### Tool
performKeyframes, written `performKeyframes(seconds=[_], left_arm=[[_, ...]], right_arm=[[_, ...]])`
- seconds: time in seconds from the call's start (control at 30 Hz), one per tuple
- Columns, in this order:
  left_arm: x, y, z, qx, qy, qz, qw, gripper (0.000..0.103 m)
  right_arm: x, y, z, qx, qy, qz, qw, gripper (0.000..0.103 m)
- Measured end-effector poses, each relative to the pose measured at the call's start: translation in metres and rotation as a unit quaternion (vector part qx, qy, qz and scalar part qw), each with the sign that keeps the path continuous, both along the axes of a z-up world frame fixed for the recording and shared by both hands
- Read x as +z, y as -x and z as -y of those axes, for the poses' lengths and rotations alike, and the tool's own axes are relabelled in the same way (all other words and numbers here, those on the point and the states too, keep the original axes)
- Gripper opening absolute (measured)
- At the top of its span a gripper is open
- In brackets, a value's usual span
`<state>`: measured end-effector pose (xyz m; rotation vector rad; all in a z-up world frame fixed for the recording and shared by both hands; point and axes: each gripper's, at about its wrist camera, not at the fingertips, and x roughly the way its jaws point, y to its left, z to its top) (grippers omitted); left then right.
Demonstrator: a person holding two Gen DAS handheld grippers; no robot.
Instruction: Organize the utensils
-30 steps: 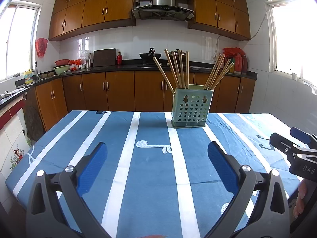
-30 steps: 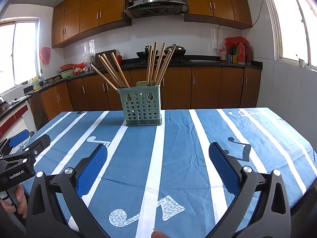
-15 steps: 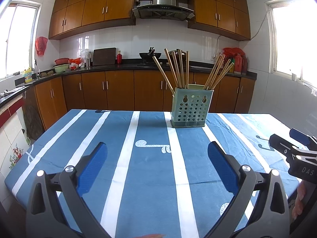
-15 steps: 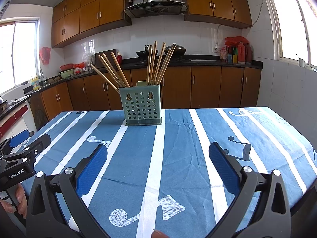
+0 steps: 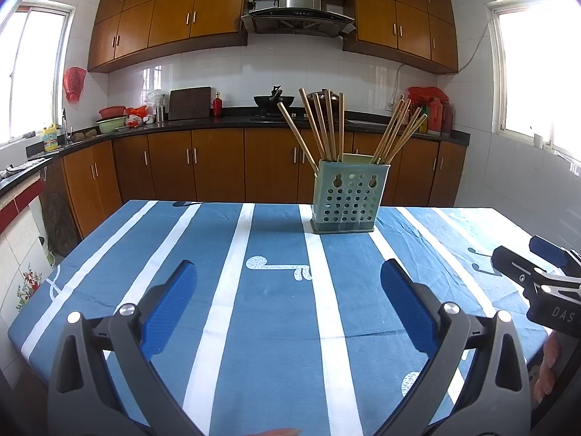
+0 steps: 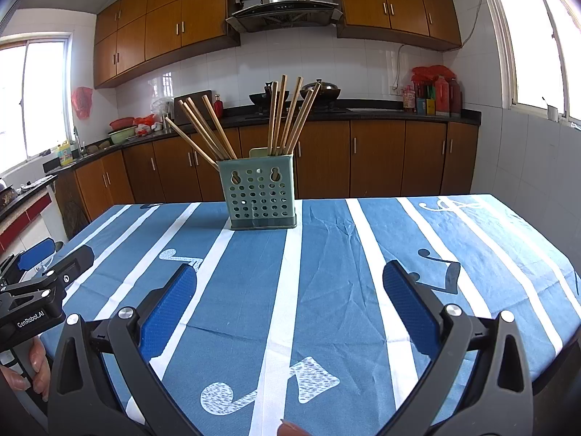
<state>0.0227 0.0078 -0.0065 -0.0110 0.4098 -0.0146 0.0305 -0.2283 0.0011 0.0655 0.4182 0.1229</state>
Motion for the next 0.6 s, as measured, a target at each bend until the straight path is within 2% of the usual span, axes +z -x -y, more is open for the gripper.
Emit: performKeyframes(seconds=[0.6], left_arm=[[0.0005,-0.0006,-0.0008,0.001,0.001,0.0,1.0,0.099]], right_arm=[[0.0006,0.0001,0.0001,0.0,-0.001,0.0,1.0,0.101]])
